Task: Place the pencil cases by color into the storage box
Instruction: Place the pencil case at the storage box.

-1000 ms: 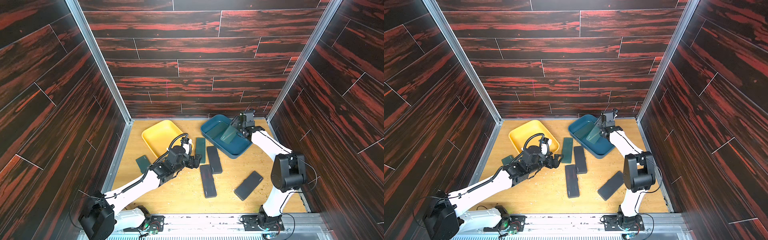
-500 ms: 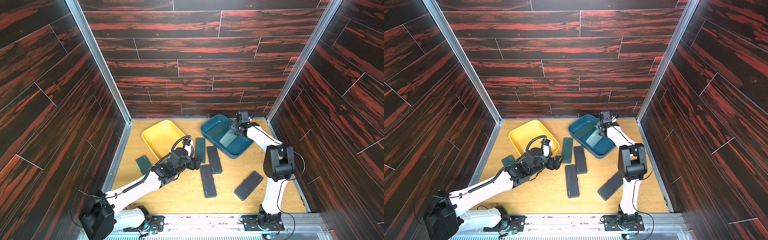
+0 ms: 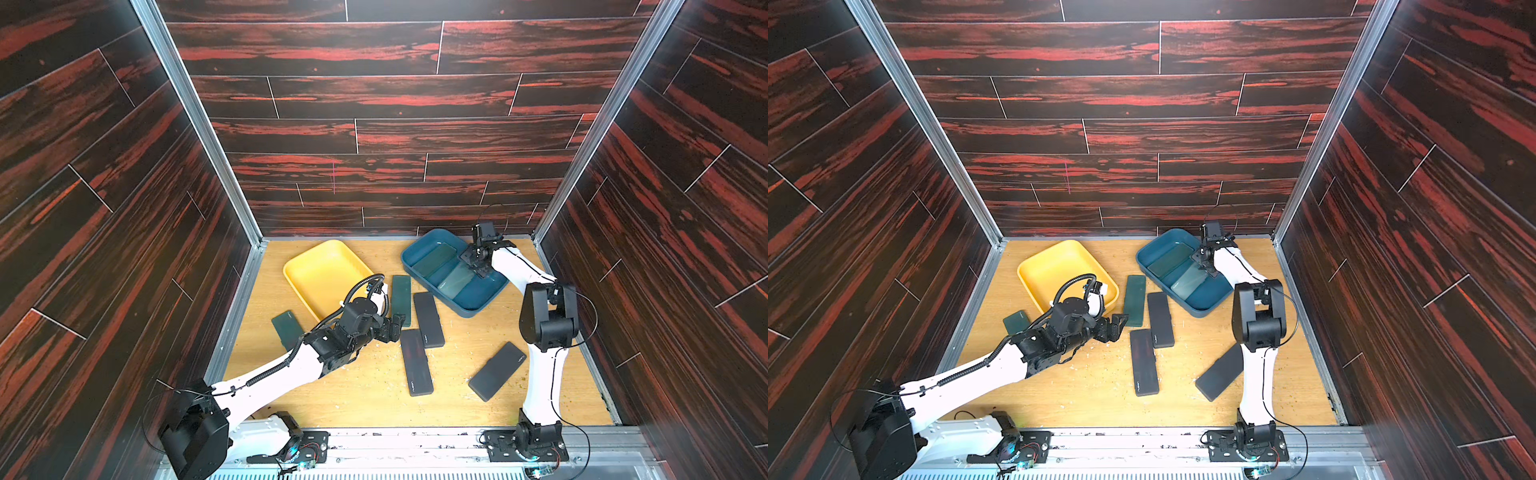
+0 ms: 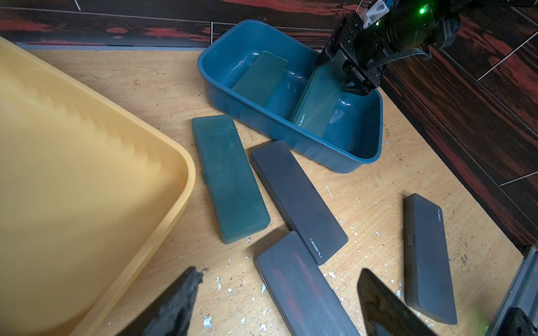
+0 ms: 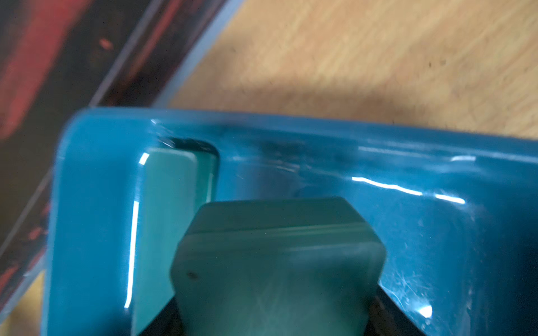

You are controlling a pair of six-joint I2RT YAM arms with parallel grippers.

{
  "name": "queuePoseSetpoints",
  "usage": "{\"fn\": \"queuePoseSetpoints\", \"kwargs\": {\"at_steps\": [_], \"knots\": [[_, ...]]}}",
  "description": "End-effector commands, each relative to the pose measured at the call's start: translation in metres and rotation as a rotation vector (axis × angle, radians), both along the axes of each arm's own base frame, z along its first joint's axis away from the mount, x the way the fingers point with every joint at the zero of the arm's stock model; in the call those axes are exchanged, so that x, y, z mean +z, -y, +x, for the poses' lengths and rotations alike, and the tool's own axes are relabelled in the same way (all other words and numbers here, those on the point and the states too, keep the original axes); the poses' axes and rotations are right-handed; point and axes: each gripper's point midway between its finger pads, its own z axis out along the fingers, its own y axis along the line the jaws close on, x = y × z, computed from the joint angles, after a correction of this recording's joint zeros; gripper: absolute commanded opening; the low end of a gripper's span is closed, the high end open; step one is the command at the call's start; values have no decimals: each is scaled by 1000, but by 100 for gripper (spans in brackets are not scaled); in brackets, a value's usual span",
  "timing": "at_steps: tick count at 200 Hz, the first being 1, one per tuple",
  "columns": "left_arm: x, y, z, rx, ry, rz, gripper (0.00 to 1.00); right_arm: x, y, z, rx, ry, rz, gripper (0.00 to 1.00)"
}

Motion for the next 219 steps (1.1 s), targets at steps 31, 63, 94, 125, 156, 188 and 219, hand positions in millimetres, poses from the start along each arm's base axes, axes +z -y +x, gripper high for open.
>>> {"fn": "queuePoseSetpoints", "kwargs": {"at_steps": [31,63,94,125,156,188,219], "knots": [[29,1,1,12,66,-84,86,-36,-6,2,-11,-91,31,64],[35,-4,2,39,87,-107,86,-49,-8,2,-25,-125,54,64],[39,-4,3,47,97,-130,86,-58,-9,4,-38,-160,56,65],[42,-5,3,51,109,-142,86,-66,-6,4,-52,-188,38,71],[45,-8,2,60,121,-146,86,-74,-6,3,-55,-207,30,78],[49,-10,1,64,126,-146,86,-80,-4,4,-50,-211,17,83],[53,-11,2,66,131,-146,86,-73,-5,10,-22,-191,6,89]]}}
